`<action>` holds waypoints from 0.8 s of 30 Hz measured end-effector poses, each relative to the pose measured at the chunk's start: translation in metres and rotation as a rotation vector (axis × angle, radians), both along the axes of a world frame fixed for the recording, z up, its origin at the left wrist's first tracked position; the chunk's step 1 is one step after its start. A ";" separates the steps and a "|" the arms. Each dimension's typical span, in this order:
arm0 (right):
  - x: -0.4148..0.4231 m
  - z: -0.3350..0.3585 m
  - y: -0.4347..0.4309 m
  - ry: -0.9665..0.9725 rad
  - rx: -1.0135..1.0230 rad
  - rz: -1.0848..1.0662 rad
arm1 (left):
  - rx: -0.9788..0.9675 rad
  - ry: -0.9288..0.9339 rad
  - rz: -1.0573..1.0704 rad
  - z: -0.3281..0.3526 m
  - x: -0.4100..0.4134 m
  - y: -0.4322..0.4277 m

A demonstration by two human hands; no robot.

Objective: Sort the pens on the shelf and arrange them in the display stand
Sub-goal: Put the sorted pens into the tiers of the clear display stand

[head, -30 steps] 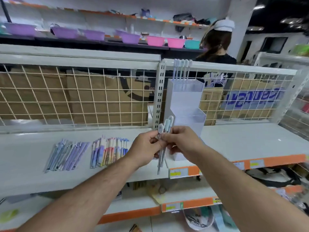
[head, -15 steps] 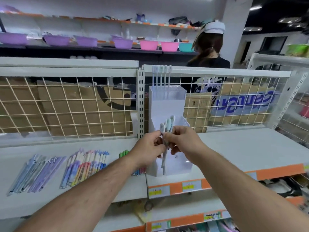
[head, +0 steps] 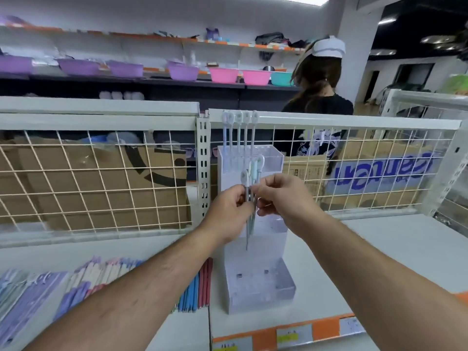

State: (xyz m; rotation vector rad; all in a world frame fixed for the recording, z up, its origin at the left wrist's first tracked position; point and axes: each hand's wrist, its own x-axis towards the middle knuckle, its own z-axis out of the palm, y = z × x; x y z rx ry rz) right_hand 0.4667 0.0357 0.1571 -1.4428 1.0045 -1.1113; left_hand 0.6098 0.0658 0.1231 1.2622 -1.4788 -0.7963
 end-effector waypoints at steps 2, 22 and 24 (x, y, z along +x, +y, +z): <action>-0.004 0.006 -0.013 0.008 -0.006 0.035 | -0.013 0.025 0.039 0.004 -0.004 -0.011; -0.028 0.099 -0.112 -0.017 -0.203 0.003 | -0.010 0.254 0.255 0.002 -0.020 -0.051; -0.026 0.103 -0.122 -0.015 -0.207 -0.041 | 0.021 0.244 0.229 -0.002 -0.021 -0.051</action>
